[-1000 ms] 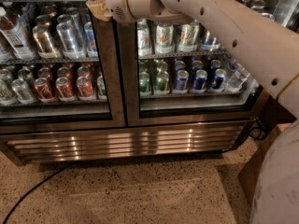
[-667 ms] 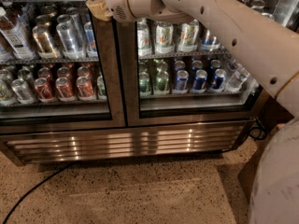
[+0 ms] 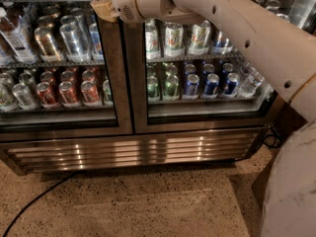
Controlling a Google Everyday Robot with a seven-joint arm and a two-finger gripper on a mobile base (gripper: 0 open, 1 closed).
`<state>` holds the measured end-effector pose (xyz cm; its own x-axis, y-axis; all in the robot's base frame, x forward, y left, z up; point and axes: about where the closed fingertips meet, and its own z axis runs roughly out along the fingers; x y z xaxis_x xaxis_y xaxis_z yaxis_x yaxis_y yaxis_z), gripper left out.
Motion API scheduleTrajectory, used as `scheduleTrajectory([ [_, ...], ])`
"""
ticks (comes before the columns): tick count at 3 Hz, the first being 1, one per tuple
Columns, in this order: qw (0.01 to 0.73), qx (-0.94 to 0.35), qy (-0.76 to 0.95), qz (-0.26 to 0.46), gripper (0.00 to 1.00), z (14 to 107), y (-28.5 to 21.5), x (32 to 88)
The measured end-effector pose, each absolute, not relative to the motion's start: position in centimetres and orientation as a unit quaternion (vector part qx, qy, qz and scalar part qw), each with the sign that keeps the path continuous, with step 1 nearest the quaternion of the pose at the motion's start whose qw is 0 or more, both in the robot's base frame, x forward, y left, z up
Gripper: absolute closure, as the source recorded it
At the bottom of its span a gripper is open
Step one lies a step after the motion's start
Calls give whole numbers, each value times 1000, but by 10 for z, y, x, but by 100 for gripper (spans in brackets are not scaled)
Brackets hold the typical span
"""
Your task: Open left fridge door
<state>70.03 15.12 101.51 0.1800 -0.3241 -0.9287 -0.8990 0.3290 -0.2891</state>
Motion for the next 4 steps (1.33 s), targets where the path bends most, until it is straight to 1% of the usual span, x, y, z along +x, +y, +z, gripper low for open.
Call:
scheduleTrajectory([
  [2,564,-521,586,260,100,1016,150,700],
  [3,564,-521,586,260,81,1016,150,700],
  [4,563,-521,586,260,58,1016,150,700],
])
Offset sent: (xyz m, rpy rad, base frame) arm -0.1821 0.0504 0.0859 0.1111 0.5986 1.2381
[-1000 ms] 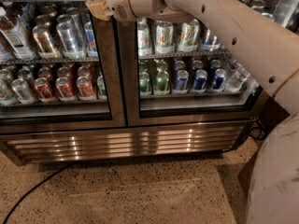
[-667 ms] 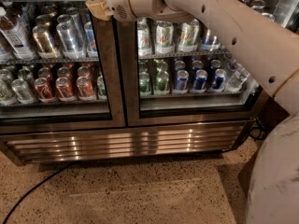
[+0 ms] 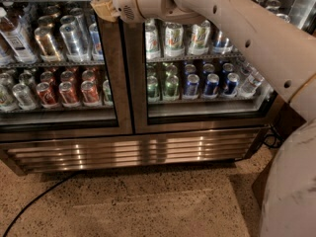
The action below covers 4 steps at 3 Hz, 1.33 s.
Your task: Open left fridge door
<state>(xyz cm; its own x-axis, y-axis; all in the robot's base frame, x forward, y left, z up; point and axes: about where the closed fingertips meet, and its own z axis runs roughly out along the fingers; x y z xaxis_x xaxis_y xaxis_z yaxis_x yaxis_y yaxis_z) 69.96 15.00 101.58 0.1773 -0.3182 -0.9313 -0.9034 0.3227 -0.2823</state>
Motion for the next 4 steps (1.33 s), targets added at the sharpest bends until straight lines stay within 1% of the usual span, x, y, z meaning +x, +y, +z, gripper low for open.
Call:
scheduleTrajectory([
  [1,557,-526,586,263,61,1016,151,698],
  [2,556,-527,587,264,85,1017,150,697],
  [3,550,-532,585,269,100,1017,150,695],
  [4,546,-530,587,276,100,1016,149,695],
])
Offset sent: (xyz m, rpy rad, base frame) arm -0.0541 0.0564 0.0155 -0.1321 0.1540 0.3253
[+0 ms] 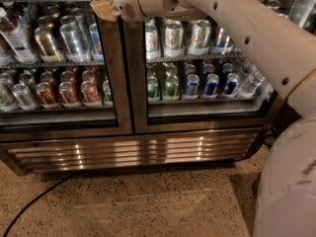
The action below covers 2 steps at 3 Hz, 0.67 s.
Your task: Open left fridge door
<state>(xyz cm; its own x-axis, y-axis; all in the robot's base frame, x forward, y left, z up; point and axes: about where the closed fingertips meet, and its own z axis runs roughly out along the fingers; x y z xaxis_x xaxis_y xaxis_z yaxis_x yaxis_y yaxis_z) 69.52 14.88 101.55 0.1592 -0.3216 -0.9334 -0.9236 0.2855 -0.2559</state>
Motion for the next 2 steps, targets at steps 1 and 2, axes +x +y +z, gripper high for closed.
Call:
scheduleTrajectory([
  [1,540,-537,583,284,100,1016,150,692],
  [2,540,-537,583,284,100,1016,150,693],
])
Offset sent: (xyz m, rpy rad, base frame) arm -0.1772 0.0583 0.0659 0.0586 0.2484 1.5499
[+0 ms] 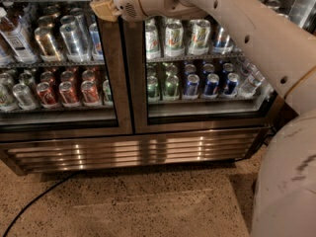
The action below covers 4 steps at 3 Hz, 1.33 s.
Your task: Open left fridge door
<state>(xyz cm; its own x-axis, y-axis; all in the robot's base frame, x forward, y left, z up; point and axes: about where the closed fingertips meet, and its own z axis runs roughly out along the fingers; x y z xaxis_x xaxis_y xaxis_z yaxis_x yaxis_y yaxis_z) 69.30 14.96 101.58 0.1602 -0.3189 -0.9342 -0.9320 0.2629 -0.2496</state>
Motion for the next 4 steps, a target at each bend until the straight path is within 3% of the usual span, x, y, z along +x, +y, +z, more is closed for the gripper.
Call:
scheduleTrajectory([
  [1,537,-543,576,293,100,1017,151,689],
  [4,537,-543,576,293,34,1017,151,689],
])
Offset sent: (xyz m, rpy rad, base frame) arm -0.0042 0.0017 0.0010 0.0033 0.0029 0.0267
